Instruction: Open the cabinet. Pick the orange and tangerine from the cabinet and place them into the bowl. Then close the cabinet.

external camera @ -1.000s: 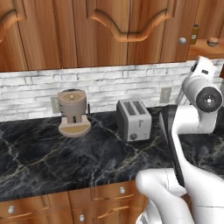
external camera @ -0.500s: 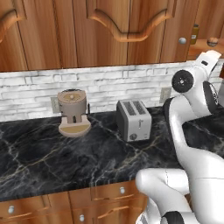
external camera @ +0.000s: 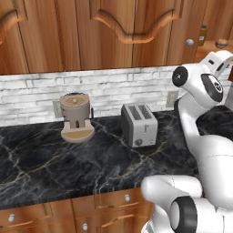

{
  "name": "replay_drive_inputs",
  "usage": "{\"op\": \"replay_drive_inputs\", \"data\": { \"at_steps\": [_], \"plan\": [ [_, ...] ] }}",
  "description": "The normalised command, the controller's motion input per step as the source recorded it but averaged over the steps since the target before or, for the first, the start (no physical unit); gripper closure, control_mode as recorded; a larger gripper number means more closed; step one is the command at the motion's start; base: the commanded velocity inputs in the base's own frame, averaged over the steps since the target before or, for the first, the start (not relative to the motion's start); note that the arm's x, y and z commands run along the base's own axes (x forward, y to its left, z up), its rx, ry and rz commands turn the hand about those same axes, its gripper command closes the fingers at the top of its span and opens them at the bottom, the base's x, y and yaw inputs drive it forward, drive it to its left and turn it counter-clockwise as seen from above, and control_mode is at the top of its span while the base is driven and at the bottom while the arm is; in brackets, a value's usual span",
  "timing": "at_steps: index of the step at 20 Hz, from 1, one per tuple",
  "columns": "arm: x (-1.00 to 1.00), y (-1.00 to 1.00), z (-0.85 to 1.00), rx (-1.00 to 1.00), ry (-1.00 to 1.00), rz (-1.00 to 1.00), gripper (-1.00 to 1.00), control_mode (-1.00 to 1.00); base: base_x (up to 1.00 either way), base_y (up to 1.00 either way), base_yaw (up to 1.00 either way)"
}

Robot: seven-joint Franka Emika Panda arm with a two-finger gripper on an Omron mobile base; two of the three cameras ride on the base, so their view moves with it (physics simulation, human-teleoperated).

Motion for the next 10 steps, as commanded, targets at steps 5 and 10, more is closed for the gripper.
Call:
{"op": "replay_drive_inputs", "data": {
  "at_steps": [5, 10],
  "plan": [
    [-0.01, -0.68, 0.17, 0.02, 0.0, -0.22, -1.0, -1.0, 0.0, 0.0, 0.0],
    [-0.28, -0.74, 0.13, 0.03, 0.0, -0.23, -1.0, -1.0, 0.0, 0.0, 0.0]
  ]
}}
